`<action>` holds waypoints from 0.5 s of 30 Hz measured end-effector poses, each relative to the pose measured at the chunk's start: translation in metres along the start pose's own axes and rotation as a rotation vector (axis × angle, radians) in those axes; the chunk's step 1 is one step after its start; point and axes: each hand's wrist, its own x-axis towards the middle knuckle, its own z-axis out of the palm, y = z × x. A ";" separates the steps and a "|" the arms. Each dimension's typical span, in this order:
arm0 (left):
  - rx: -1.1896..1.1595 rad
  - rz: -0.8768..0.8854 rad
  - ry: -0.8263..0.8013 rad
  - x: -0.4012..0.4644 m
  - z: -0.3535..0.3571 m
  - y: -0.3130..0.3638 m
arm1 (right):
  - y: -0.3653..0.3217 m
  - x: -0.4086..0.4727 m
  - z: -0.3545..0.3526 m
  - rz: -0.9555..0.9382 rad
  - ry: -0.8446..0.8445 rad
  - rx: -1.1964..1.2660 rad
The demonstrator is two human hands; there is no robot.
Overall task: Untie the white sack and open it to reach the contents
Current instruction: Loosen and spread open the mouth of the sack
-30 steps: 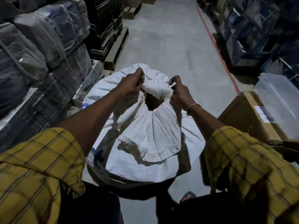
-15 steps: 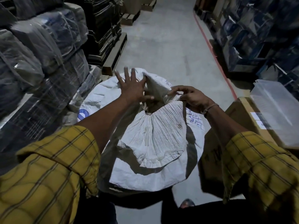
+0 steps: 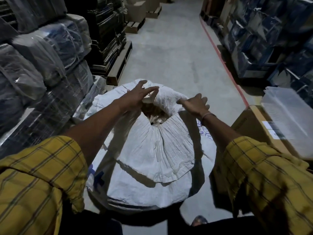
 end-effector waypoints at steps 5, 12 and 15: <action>0.349 0.158 0.288 -0.011 -0.005 0.009 | -0.025 -0.010 0.033 -0.500 0.476 -0.613; 0.563 -0.152 0.241 -0.015 0.007 0.032 | -0.038 -0.016 0.048 -0.656 0.394 -0.603; 0.452 -0.340 0.241 -0.015 0.022 0.037 | -0.035 -0.016 0.053 -0.402 0.492 -0.528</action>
